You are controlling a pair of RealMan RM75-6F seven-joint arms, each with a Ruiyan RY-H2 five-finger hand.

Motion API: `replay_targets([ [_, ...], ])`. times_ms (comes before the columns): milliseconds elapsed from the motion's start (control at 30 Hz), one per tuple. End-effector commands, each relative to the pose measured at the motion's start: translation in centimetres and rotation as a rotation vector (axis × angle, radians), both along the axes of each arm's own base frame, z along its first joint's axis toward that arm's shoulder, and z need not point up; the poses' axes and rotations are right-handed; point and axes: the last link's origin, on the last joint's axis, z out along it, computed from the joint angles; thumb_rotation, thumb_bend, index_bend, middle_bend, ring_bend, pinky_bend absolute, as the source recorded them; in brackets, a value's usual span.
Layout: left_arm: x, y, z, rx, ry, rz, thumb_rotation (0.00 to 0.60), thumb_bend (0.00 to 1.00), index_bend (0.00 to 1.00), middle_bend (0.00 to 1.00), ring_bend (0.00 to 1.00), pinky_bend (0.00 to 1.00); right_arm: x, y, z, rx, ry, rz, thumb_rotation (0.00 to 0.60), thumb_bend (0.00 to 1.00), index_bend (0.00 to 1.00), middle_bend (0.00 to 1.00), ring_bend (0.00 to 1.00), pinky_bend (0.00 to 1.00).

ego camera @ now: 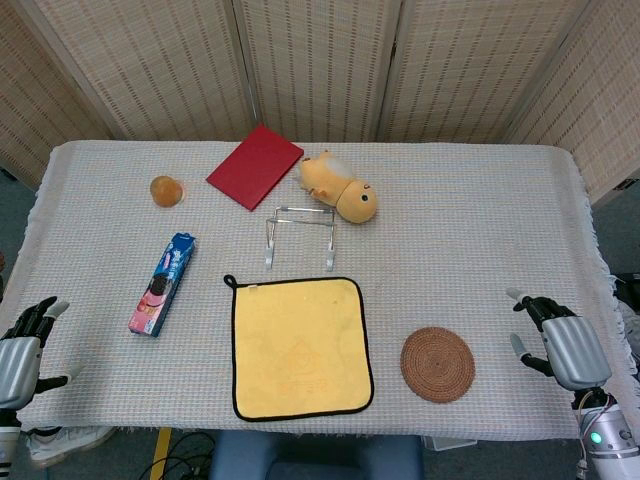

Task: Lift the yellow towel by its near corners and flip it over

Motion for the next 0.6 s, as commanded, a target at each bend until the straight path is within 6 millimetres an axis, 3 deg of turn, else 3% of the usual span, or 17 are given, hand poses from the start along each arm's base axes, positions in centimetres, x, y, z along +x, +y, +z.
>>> replay_targets([
  [33,0.0,0.0,0.0,-0.001,0.001,0.000,0.600,0.02,0.18,0.13,0.15,0.38,0.0,0.0,0.0,0.003,0.001,-0.001,0.600,0.40,0.18,0.36,0.31,0.41],
  [467,0.3,0.3,0.2,0.000,-0.002,-0.045,0.600,0.02,0.19,0.14,0.15,0.38,0.4,-0.1,0.3,-0.014,0.003,0.019,0.600,0.40,0.18,0.36,0.31,0.41],
  [600,1.0,0.7,0.3,0.001,-0.012,-0.129,0.600,0.02,0.23,0.19,0.20,0.38,0.8,-0.3,0.5,-0.016,-0.006,0.037,0.600,0.40,0.18,0.36,0.31,0.41],
])
